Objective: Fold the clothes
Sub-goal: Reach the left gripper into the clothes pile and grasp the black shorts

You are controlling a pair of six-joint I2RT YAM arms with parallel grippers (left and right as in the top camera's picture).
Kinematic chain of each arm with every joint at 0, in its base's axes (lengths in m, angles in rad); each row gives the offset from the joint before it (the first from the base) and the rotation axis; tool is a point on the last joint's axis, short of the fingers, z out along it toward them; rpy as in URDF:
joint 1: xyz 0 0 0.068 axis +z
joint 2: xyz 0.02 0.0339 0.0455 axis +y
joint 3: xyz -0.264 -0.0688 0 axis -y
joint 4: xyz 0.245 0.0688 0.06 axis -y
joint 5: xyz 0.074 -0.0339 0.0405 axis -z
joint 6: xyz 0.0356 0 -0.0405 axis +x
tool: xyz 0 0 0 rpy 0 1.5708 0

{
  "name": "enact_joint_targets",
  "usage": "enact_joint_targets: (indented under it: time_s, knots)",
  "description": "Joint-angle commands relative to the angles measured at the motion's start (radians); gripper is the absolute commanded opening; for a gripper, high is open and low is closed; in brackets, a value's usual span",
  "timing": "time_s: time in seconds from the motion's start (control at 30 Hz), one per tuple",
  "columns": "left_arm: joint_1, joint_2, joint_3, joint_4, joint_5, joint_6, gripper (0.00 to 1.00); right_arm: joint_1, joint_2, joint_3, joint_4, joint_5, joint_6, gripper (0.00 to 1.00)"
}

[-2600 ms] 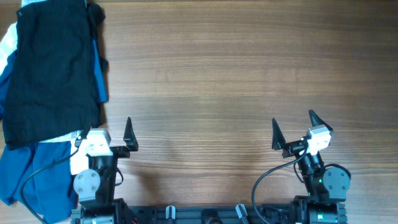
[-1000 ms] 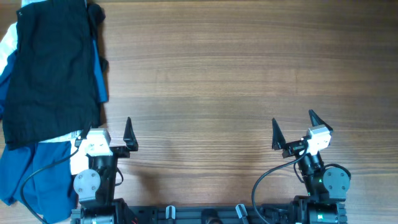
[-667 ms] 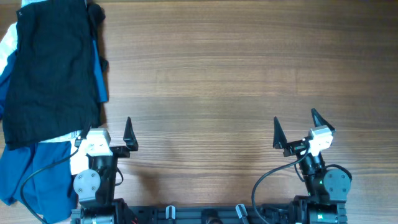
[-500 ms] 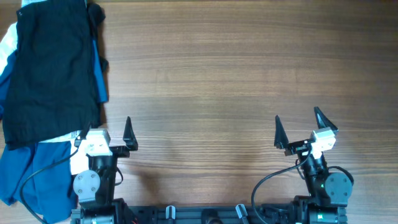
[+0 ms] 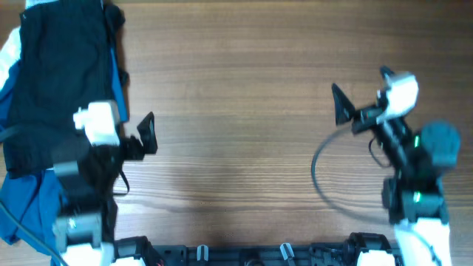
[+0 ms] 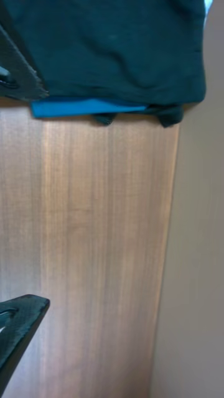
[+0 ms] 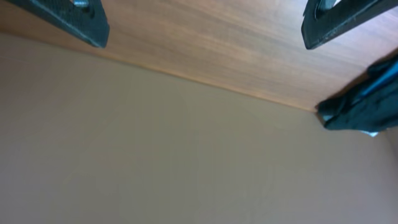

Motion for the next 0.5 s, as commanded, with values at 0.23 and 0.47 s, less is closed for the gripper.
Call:
enact_joint_targets:
  time_s: [0.23,0.47]
  knots:
    - [-0.005,0.669,0.740,-0.500,0.095,-0.001,1.00,0.006,0.790,0.851,-0.634,-0.352,-0.010,1.00]
    - [0.020,0.700,0.740,-0.412,0.060,0.003,1.00,0.006,0.837,0.870,-0.584,-0.343,0.111,1.00]
